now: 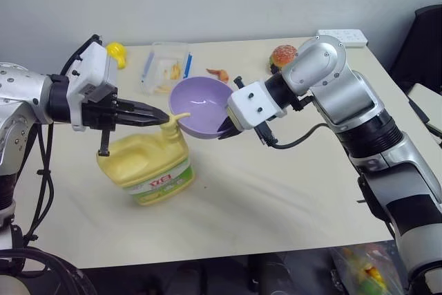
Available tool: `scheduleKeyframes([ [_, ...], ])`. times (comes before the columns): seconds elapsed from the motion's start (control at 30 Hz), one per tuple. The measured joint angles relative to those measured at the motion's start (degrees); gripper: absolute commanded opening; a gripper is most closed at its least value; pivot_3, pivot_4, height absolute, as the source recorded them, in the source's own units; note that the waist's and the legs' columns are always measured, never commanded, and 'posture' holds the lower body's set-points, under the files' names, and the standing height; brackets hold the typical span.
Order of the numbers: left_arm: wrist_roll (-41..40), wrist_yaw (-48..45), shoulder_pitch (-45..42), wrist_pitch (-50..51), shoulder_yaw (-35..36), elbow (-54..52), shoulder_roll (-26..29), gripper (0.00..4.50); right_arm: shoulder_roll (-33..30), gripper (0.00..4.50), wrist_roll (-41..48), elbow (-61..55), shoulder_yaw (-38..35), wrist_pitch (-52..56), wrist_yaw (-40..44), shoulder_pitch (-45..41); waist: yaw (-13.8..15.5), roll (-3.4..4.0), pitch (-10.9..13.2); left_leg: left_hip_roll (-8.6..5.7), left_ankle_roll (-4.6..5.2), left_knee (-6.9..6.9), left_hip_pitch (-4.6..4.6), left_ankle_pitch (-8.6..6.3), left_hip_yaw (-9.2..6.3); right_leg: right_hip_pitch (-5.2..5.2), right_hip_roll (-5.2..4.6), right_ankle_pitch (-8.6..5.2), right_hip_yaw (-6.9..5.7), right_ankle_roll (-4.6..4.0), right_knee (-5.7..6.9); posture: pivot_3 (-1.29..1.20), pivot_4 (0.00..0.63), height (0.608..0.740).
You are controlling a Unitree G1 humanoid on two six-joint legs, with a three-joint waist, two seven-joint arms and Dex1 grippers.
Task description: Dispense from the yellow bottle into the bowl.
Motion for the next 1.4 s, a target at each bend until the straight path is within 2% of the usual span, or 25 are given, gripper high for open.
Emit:
scheduleKeyframes([
  [0.17, -0.04, 0.93, -1.24, 1.28, 0.12, 0.59, -1.40, 0.04, -0.03, 0.00, 0.01, 0.82, -0.03, -0.14, 0.00, 0.00, 0.02, 0.01, -0.01, 0.00, 0.00, 0.01, -0.01, 0.00, 0.00, 0.00, 0.00, 0.00, 0.00, -0.01, 0.01, 0.00, 0.150, 0.740],
  [0.37, -3.05, 1.70, -7.85, 11.16, -0.04, 3.03, -1.71, 0.04, -0.05, 0.00, 0.25, 0.91, -0.09, -0.45, 0.00, -0.01, 0.00, -0.23, 0.16, 0.00, 0.00, 0.03, -0.29, 0.00, -0.04, -0.26, 0.02, 0.01, -0.05, -0.02, -0.02, 0.00, 0.150, 0.740],
  [0.47, -6.94, 1.50, -11.77, 16.25, 2.09, 3.79, -0.81, 0.62, -0.05, 0.00, 0.35, 0.89, -0.09, -0.44, 0.00, 0.00, -0.15, -0.27, 0.18, -0.01, -0.01, -0.01, -0.40, -0.01, -0.06, -0.39, 0.02, 0.01, -0.06, -0.01, -0.09, 0.00, 0.150, 0.740],
  [0.6, -13.00, -1.44, -12.68, 22.16, 7.90, 3.29, 5.09, 1.77, -0.87, 0.00, 0.56, 0.66, -0.15, -0.24, -0.02, 0.74, -0.80, -0.27, 0.18, 0.02, -0.03, -0.19, -0.40, -0.02, -0.05, -0.48, 0.03, 0.00, -0.09, -0.01, -0.13, 0.00, 0.150, 0.740],
  [0.73, -15.33, -4.39, -3.63, 24.56, 15.57, -0.21, 12.04, 2.99, -4.90, 0.00, 0.97, -0.67, -2.25, 0.39, -0.39, 6.93, -0.78, -0.29, 0.20, 0.04, -0.03, -0.16, -0.41, -0.02, -0.04, -0.36, 0.04, 0.01, -0.09, -0.01, -0.29, 0.00, 0.150, 0.740],
  [0.9, -15.50, -7.43, 11.54, 26.46, 27.95, -5.29, 14.54, 4.47, -8.70, 0.00, -0.74, 0.07, -4.58, 0.42, -4.08, 17.13, 0.17, -0.34, 0.25, 0.19, -0.03, -0.07, -0.33, -0.02, -0.04, -0.21, 0.04, 0.02, -0.11, -0.03, -0.26, 0.00, 0.150, 0.740],
  [1.1, -13.46, -10.90, 26.36, 29.38, 44.09, -12.36, 14.54, 4.47, -9.82, 0.00, -6.52, 9.46, -7.22, -6.17, -15.47, 26.45, 0.01, -0.37, 0.27, 0.31, -0.03, -0.15, -0.27, -0.02, 0.06, -0.20, 0.05, 0.03, -0.06, -0.06, -0.32, 0.00, 0.150, 0.740],
  [1.2, -12.27, -11.70, 30.79, 30.33, 49.61, -13.72, 14.47, 4.47, -10.29, 0.00, -10.46, 18.19, -7.57, -11.45, -21.84, 28.01, -0.09, -0.35, 0.28, 0.35, -0.04, -0.16, -0.26, -0.02, 0.08, -0.21, 0.06, 0.03, -0.04, -0.09, -0.31, 0.00, 0.150, 0.740],
  [1.33, -12.18, -11.29, 32.55, 30.17, 52.19, -14.49, 14.36, 4.47, -10.38, 0.00, -14.77, 26.32, -8.24, -17.97, -28.13, 26.16, -0.16, -0.35, 0.28, 0.45, -0.05, -0.16, -0.14, -0.03, 0.12, -0.10, 0.09, 0.06, -0.01, -0.14, -0.31, 0.00, 0.150, 0.740],
  [1.37, -12.19, -11.02, 32.90, 29.82, 52.18, -14.73, 14.13, 4.50, -10.35, 0.53, -15.20, 27.50, -8.32, -19.18, -28.77, 25.95, -0.17, -0.35, 0.28, 0.46, -0.05, -0.18, -0.13, -0.03, 0.12, -0.10, 0.09, 0.06, 0.00, -0.14, -0.32, 0.00, 0.150, 0.740],
  [1.4, -12.26, -10.71, 33.19, 29.38, 52.09, -15.10, 13.89, 4.50, -10.23, 0.74, -15.82, 28.97, -8.32, -20.02, -29.28, 25.75, -0.19, -0.35, 0.28, 0.49, -0.07, -0.18, -0.14, -0.04, 0.12, -0.11, 0.12, 0.06, -0.01, -0.15, -0.33, 0.00, 0.150, 0.740],
])
